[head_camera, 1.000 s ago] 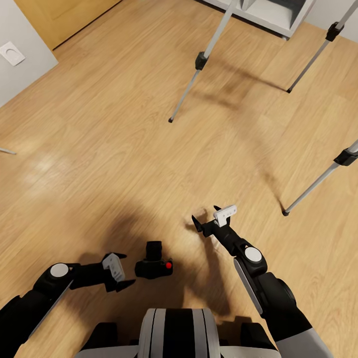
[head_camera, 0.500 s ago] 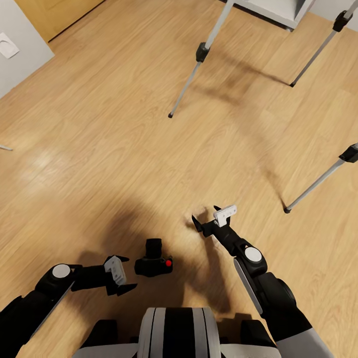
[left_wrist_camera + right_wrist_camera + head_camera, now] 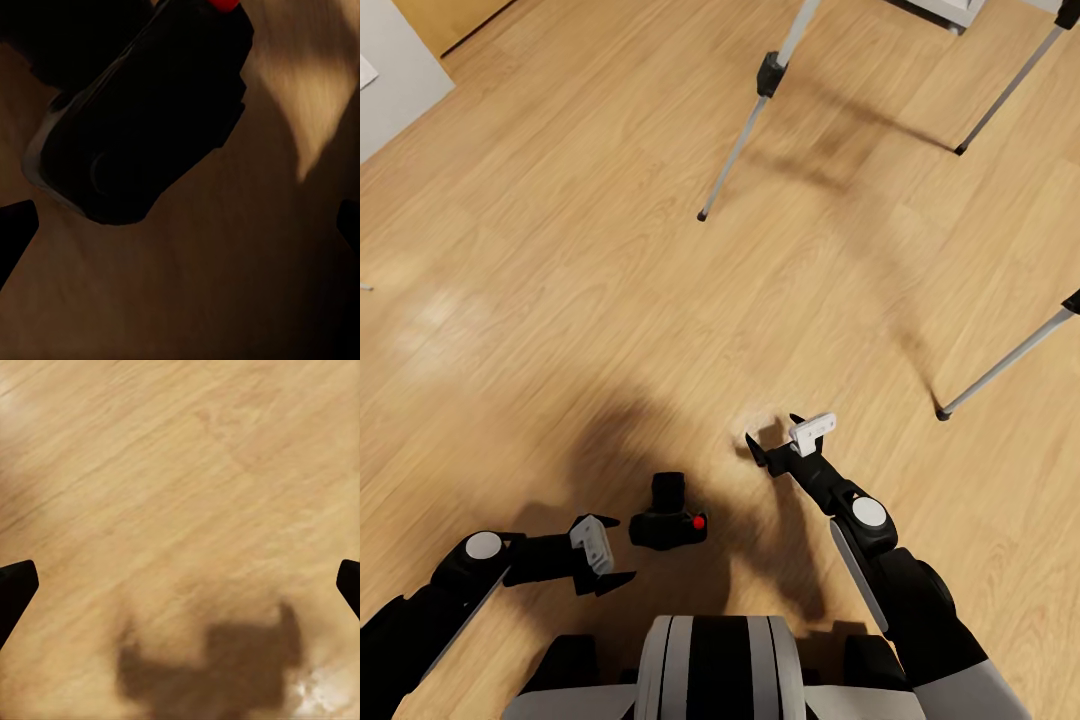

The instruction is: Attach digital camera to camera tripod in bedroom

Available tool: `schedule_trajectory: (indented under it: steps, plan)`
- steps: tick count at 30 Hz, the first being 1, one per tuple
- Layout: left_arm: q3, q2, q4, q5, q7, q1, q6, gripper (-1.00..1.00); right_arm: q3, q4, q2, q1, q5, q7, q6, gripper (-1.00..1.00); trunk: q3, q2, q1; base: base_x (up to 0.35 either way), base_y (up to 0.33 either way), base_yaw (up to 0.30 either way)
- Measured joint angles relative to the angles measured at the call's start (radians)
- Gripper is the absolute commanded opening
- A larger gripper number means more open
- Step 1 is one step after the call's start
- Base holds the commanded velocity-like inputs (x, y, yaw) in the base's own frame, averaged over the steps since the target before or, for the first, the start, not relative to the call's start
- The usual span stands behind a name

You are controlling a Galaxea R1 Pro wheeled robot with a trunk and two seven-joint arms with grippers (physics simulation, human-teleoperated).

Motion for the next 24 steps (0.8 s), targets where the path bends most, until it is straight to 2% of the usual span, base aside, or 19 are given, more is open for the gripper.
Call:
schedule_trajectory:
  steps: [13,19,24]
  plan:
    - [0.007,0.002,-0.009,0.000,0.000,0.000,0.002,1.00,0.001,0.000,0.000,0.000,0.000,0.000,0.000,1.00,0.000,-0.003,0.006,0.000,0.000,0.000]
    - [0.013,0.005,-0.045,0.001,0.000,0.000,0.006,1.00,0.001,0.000,0.000,0.000,0.000,0.000,0.000,1.00,0.000,-0.004,0.009,0.000,0.000,0.000]
    - [0.047,0.015,-0.068,0.002,-0.006,0.000,0.008,1.00,0.001,0.000,0.000,0.000,0.000,0.000,0.000,1.00,0.000,-0.006,0.011,0.000,0.000,0.000]
